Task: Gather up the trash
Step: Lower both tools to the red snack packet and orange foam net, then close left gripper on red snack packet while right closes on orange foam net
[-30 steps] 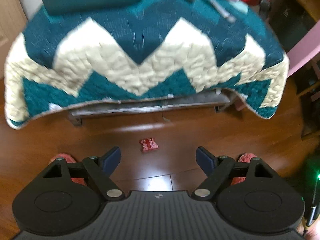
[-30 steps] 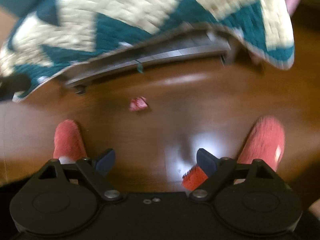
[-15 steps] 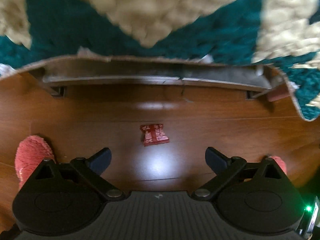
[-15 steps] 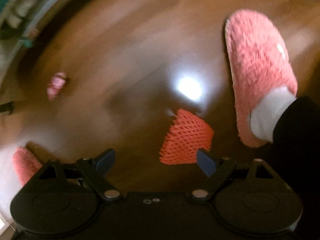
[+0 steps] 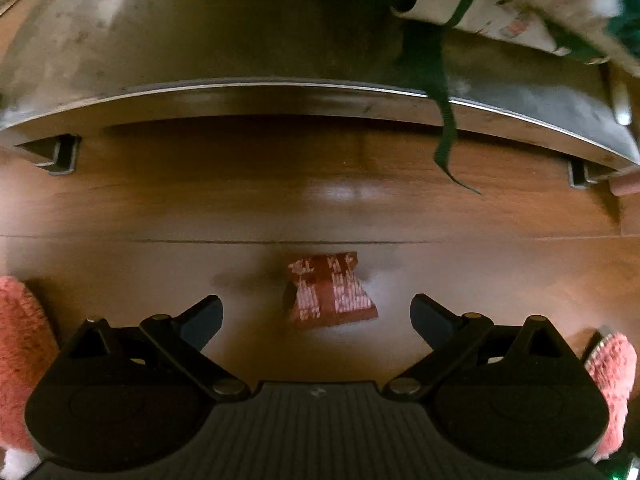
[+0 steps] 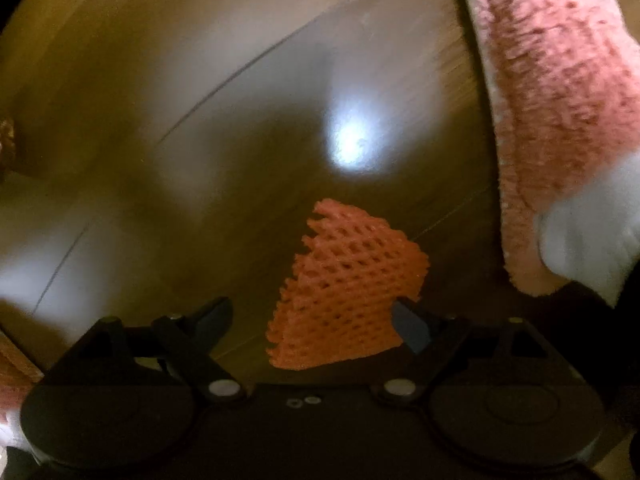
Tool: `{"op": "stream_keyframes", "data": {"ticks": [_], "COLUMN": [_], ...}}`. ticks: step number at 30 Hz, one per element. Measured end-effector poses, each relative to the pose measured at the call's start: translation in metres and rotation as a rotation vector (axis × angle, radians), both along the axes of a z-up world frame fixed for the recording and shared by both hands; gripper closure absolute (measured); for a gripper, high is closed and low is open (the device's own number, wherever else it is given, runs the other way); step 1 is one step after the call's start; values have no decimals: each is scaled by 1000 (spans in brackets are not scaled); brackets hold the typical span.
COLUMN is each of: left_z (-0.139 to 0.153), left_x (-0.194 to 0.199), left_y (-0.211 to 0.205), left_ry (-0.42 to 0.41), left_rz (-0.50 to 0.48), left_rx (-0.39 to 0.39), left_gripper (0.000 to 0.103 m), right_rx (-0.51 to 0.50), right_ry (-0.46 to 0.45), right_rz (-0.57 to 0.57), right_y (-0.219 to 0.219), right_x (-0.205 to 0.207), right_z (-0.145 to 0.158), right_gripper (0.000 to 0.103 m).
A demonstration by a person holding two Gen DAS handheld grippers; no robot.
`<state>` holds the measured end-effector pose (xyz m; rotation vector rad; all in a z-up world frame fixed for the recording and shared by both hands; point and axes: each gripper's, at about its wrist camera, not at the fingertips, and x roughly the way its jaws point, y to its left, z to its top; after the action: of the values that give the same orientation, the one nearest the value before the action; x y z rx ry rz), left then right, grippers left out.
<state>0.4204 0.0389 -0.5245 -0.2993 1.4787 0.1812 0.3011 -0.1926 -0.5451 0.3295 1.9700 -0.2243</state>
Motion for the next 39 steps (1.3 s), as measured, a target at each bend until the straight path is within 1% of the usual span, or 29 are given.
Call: {"op": "stream_keyframes", "data": {"ticks": [2,6,7,9,10,11,12,13,14,15,18,19,20,21,25,27,30,31,32,34,36,39], "left_z": [-8,-24,-27,-28,-30,-31,-33,-35,-37,-38,-40,-41,-41,-41,-37,-29,-12,-6,0,16,31,50], "left_x": [3,7,10,8,7,7,6,6,5,5,4,4,4,4,5,2,-4,-7,-9,-15,-21,-32], "left_y": [-1,7,9,11,12,11,12,12,12,13,16,17,17,18,22,25,27,30,30,33,35,33], "left_ry": [4,21,27,30,32,37,43,52,59,63,71,77,81,81,85,76,65,64,64,54,35,20], "left_rz": [16,69,80,93,94,91,89,89,89,92,112,113,112,107,100,107,114,117,119,130,127,123], "left_rx": [0,-44,-57,-67,-70,-74,-78,-79,-81,-83,-91,-89,-92,-98,-100,-102,-101,-104,-113,-120,-131,-131], "left_gripper": [2,3,3,5,11,21,28,40,49,49,49,49,50,50,50,51,55,69,74,74,78,78], "right_rx": [0,1,3,1,0,-4,-12,-18,-23,-31,-35,-30,-21,-15,8,17,22,23,26,33,42,58], "right_ry": [10,20,22,25,26,26,25,26,26,25,23,19,15,15,-20,-48,-85,-101,-116,-150,-186,-242], "right_rz": [0,-1,1,9,16,25,36,45,55,64,79,81,84,89,154,176,195,202,207,210,212,209], "right_y": [2,7,8,8,9,9,11,11,13,18,25,28,28,30,42,46,48,49,49,50,52,54], "right_x": [-2,-4,-3,-5,-5,-4,-5,-3,-4,-7,-5,-4,-4,-2,6,11,15,17,19,23,26,29], "right_z": [-7,-17,-20,-25,-26,-26,-26,-26,-26,-27,-25,-25,-26,-25,-18,-10,4,11,18,34,51,77], "right_gripper": [20,24,28,31,34,38,40,44,48,49,64,74,91,94,97,98,98,98,98,98,98,98]}}
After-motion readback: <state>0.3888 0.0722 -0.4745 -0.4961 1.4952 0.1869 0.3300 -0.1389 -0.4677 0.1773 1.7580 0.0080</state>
